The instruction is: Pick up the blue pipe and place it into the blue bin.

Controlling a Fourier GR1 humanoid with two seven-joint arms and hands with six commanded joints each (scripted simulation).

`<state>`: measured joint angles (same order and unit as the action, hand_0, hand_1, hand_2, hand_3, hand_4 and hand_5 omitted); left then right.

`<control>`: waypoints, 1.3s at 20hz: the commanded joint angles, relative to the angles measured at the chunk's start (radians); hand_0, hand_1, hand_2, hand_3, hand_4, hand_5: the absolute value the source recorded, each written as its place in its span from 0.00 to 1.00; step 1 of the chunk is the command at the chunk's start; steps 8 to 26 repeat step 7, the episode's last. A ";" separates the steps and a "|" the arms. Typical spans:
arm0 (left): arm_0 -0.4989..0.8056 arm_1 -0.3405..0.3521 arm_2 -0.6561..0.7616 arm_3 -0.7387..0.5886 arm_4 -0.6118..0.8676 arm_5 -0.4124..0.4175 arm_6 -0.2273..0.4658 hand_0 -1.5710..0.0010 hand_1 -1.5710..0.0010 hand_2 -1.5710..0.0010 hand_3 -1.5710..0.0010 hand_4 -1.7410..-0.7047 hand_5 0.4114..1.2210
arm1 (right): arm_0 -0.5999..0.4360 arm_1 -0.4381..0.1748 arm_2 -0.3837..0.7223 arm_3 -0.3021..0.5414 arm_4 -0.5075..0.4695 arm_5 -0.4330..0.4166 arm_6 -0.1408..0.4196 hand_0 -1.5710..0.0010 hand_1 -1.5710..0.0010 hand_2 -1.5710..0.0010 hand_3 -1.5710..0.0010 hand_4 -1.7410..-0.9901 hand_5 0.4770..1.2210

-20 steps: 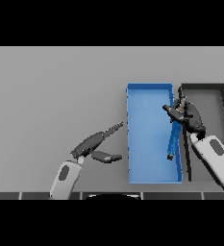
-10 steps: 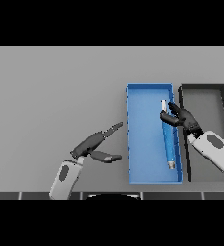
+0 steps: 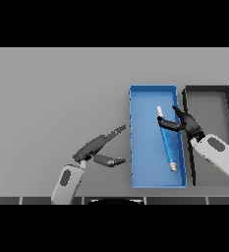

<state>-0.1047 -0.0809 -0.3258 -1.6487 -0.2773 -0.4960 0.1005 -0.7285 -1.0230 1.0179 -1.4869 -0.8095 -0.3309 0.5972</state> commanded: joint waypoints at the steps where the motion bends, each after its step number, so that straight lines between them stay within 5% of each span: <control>1: -0.001 0.003 0.007 -0.011 0.011 -0.005 0.005 1.00 1.00 1.00 1.00 0.82 0.02 | -0.005 -0.004 0.003 -0.007 0.003 0.007 0.007 0.99 0.99 0.99 1.00 0.96 0.25; 26: -0.013 0.006 0.010 -0.001 0.009 -0.006 0.009 1.00 1.00 1.00 1.00 0.83 0.02 | -0.023 -0.007 0.008 -0.005 -0.019 0.025 0.011 1.00 1.00 1.00 1.00 0.96 0.22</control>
